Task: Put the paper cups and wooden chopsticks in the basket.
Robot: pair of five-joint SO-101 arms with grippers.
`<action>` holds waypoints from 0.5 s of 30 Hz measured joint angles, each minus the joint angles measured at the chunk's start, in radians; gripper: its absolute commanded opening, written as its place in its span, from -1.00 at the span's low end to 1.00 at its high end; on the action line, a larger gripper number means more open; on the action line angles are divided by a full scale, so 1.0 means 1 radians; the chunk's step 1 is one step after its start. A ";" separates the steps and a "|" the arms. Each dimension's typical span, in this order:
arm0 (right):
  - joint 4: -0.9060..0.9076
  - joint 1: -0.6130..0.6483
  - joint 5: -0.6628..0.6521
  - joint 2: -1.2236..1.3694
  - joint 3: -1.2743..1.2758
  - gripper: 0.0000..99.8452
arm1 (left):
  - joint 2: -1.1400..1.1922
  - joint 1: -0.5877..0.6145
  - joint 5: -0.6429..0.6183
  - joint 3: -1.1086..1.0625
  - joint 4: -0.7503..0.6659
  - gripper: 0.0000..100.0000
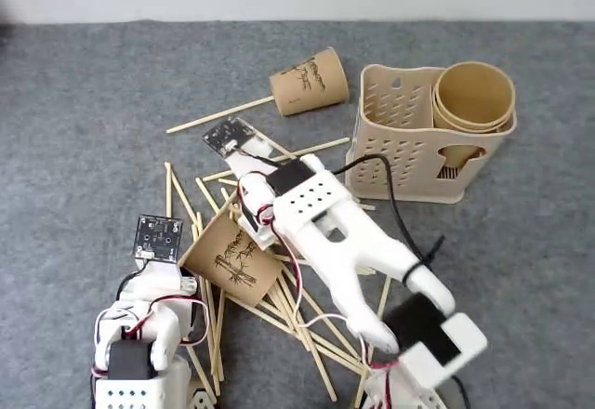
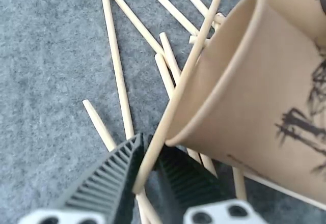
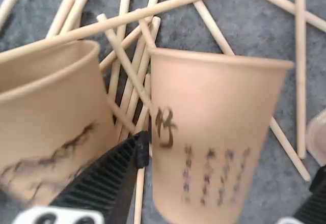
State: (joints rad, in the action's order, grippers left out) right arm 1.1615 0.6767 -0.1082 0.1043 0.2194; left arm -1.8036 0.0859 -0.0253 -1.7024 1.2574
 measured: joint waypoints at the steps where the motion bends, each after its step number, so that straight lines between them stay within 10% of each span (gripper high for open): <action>1: -0.008 0.000 0.000 0.017 0.000 -0.03 | 0.000 0.000 0.000 0.000 0.000 -0.97; 15: 0.058 -0.003 0.000 0.087 -0.035 -0.63 | 0.000 0.000 0.000 0.000 0.000 -0.97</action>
State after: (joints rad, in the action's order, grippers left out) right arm 1.2198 0.6736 -0.1082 0.1918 0.1841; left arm -1.8036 0.0859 -0.0253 -1.7024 1.2574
